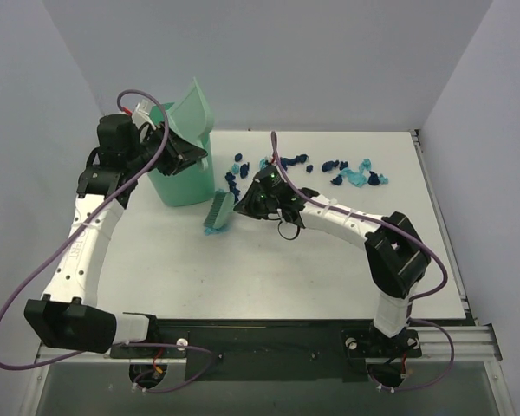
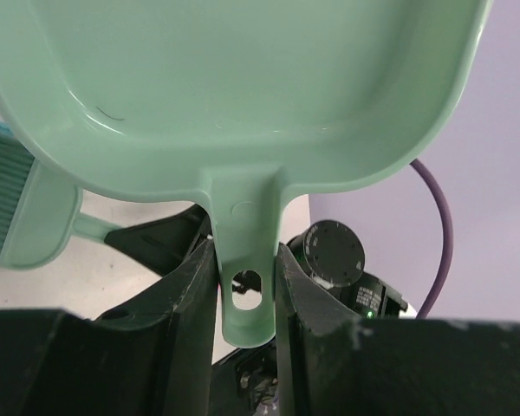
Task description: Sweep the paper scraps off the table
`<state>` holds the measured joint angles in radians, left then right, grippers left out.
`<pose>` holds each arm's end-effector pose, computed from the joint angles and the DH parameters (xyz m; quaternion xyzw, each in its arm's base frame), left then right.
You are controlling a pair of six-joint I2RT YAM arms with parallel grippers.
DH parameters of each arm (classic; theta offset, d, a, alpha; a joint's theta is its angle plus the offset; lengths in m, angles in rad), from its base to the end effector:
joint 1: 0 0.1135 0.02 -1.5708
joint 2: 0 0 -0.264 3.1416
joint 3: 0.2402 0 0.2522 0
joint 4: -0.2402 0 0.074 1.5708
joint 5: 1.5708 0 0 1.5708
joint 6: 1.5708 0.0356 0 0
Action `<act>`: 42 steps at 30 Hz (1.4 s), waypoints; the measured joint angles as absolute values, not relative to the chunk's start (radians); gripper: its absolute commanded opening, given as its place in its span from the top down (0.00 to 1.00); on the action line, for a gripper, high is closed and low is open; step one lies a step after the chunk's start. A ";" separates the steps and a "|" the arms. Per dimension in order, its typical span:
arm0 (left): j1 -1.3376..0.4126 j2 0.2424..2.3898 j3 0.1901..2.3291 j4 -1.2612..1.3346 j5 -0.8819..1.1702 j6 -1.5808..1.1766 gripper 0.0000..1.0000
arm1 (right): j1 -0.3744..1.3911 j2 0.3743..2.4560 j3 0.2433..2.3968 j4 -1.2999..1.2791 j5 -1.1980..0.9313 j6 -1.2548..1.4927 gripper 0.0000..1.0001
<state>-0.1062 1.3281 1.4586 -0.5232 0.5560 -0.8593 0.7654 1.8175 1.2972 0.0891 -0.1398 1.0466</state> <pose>0.2843 -0.0492 0.4212 -0.1522 0.7996 -0.4501 0.3673 0.3038 0.2988 0.2541 0.0804 0.8369 0.4598 0.2857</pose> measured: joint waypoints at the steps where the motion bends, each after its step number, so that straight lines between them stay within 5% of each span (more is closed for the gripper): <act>1: -0.120 1.320 1.456 -0.537 0.544 -0.847 1.00 | 0.760 1.815 1.286 0.090 -0.131 1.034 1.00; 12: -0.232 1.234 1.386 -0.626 0.425 -0.752 1.00 | 0.660 1.519 0.987 0.064 -0.068 0.952 1.00; 19: -0.285 1.197 1.355 -0.694 0.360 -0.695 1.00 | 0.649 1.425 0.992 0.042 -0.057 0.944 1.00; 31: -0.313 1.151 1.329 -0.783 0.284 -0.634 1.00 | 0.639 1.776 1.312 0.186 -0.095 1.007 1.00; 42: -0.319 1.134 1.311 -0.822 0.265 -0.605 1.00 | 0.601 1.929 1.282 0.286 -0.132 1.103 1.00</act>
<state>-0.3195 1.1336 1.3109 -0.8219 0.2646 -0.6052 0.6014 1.9293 1.2819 0.2863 -0.1322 1.1034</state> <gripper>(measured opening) 0.353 0.070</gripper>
